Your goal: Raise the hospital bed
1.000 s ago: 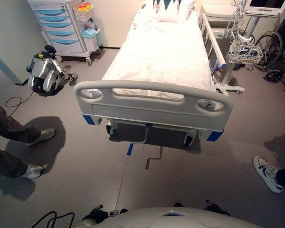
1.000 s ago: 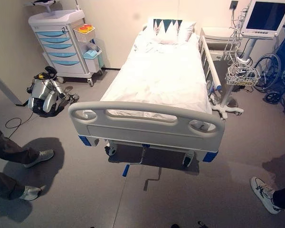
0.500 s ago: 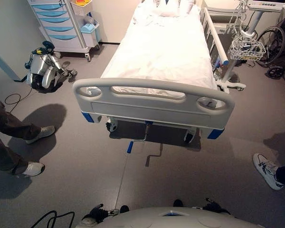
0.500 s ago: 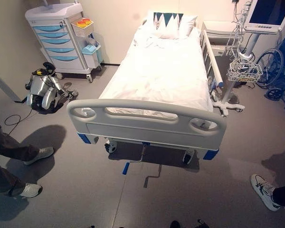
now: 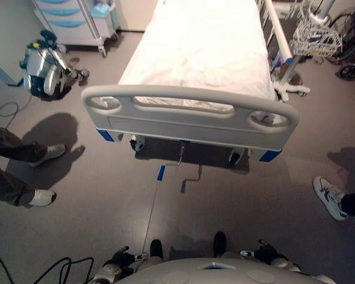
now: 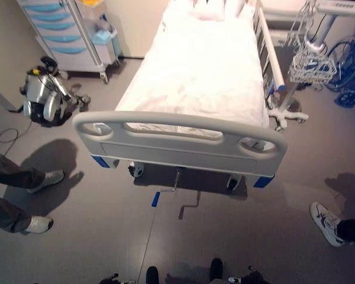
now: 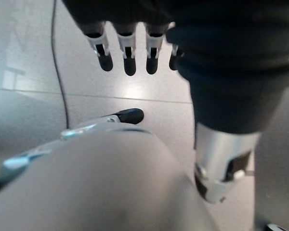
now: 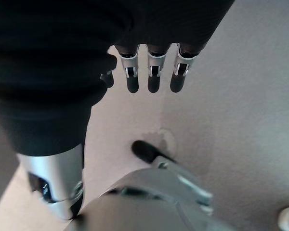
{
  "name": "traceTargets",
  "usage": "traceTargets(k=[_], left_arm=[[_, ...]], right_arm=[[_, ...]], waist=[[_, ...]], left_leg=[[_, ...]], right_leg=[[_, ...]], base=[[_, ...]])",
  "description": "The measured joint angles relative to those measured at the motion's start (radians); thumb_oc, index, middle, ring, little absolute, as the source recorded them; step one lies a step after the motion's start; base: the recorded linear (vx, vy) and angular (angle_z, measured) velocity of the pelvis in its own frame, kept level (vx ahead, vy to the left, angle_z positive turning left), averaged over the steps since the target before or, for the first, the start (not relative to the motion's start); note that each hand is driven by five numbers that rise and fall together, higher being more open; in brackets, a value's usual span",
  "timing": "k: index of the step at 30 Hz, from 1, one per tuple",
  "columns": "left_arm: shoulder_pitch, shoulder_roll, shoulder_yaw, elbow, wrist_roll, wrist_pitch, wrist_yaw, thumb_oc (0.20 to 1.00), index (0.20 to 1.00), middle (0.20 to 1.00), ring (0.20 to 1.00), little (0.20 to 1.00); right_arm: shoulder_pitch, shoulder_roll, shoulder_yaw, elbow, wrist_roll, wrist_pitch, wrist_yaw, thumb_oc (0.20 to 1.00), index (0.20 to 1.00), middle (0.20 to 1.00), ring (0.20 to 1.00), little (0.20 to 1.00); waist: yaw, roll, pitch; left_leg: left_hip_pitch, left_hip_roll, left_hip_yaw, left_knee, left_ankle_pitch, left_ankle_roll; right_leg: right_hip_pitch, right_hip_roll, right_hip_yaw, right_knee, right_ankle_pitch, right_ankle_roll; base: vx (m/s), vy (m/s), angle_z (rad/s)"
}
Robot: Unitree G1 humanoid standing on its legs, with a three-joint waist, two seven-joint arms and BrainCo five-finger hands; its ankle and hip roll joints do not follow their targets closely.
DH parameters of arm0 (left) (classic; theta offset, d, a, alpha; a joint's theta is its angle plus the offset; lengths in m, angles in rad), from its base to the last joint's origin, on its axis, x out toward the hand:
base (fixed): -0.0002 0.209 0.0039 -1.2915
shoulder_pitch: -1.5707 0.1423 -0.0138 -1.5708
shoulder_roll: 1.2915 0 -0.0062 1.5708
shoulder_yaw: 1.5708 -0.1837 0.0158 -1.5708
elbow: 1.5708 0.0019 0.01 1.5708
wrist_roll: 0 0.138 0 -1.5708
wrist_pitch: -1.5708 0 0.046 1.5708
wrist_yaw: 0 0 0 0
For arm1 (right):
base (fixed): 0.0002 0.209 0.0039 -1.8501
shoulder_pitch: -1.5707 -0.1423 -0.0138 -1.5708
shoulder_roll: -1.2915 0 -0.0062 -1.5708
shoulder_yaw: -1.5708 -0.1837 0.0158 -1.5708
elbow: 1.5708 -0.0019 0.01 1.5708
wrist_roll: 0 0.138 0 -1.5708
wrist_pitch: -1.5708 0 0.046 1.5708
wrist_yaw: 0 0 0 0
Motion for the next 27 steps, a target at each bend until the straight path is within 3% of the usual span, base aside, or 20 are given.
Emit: traceTargets(k=[4, 9, 27], left_arm=[[-0.042, 0.002, 0.000, -0.022, -0.037, -0.008, 0.020, 1.000, 1.000, 1.000, 1.000, 1.000], [-0.137, 0.027, -0.004, -0.054, -0.098, -0.034, 0.062, 1.000, 1.000, 1.000, 1.000, 1.000], [-0.398, 0.034, -0.063, -0.205, -0.346, -0.046, 0.142, 1.000, 1.000, 1.000, 1.000, 1.000]], right_arm=[[-0.029, -0.003, 0.000, -0.010, 0.009, -0.005, -0.012, 1.000, 1.000, 1.000, 1.000, 1.000], [-0.100, -0.013, 0.000, -0.035, 0.031, -0.013, -0.039, 1.000, 1.000, 1.000, 1.000, 1.000], [-0.286, -0.069, 0.005, -0.077, 0.156, -0.042, -0.125, 1.000, 1.000, 1.000, 1.000, 1.000]], waist=[[-0.002, -0.007, 0.052], [-0.036, -0.023, 0.094], [-0.065, -0.016, 0.281]], left_leg=[[-0.018, 0.000, 0.004, 0.000, 0.005, 0.000], [-0.053, -0.001, 0.023, 0.001, 0.005, 0.000], [-0.222, -0.004, 0.041, 0.013, 0.018, 0.002]], right_leg=[[-0.022, 0.001, 0.006, 0.000, 0.004, -0.001], [-0.068, 0.000, 0.021, 0.000, 0.010, 0.000], [-0.246, -0.004, 0.047, 0.001, 0.041, -0.006]], base=[[-0.04, 0.001, -0.05], [-0.06, 0.013, -0.08], [-0.06, 0.004, -0.04]])
